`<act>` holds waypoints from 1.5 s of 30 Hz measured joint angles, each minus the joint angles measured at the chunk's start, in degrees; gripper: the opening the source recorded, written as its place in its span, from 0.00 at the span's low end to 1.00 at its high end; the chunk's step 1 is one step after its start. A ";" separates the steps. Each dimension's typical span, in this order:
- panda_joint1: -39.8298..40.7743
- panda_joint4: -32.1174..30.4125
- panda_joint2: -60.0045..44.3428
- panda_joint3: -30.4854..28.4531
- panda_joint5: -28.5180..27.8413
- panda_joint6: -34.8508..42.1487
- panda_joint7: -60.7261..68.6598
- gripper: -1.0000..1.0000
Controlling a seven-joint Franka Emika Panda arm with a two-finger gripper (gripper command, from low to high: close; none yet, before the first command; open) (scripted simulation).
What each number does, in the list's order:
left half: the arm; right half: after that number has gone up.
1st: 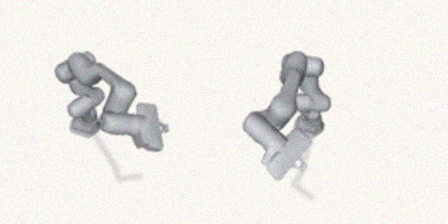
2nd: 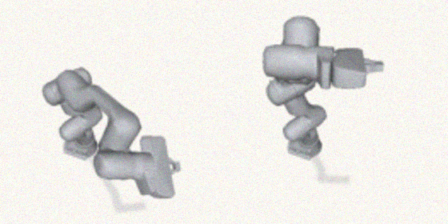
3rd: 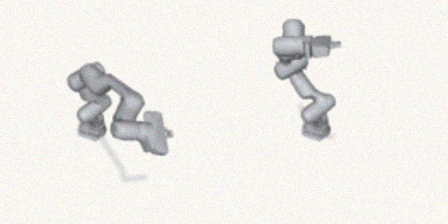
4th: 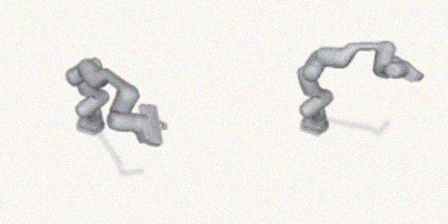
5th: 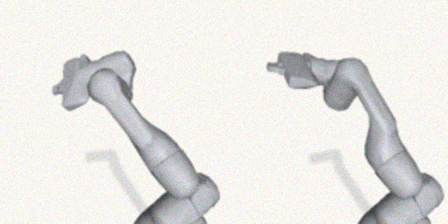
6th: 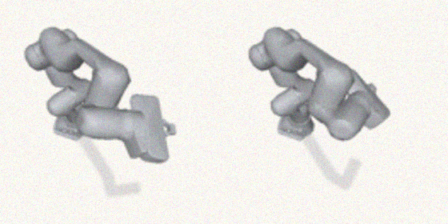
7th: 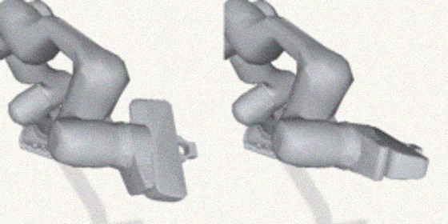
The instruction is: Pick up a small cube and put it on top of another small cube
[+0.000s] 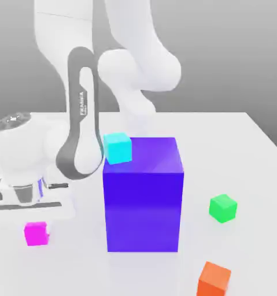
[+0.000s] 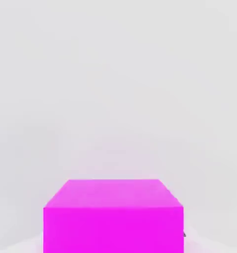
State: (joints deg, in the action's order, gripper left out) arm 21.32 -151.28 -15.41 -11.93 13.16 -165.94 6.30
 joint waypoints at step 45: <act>-39.44 -15.16 15.16 35.32 -15.84 -0.76 -38.39 0.00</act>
State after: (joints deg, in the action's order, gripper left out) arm -18.13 -166.43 -0.24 23.38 -2.68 -166.70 -32.09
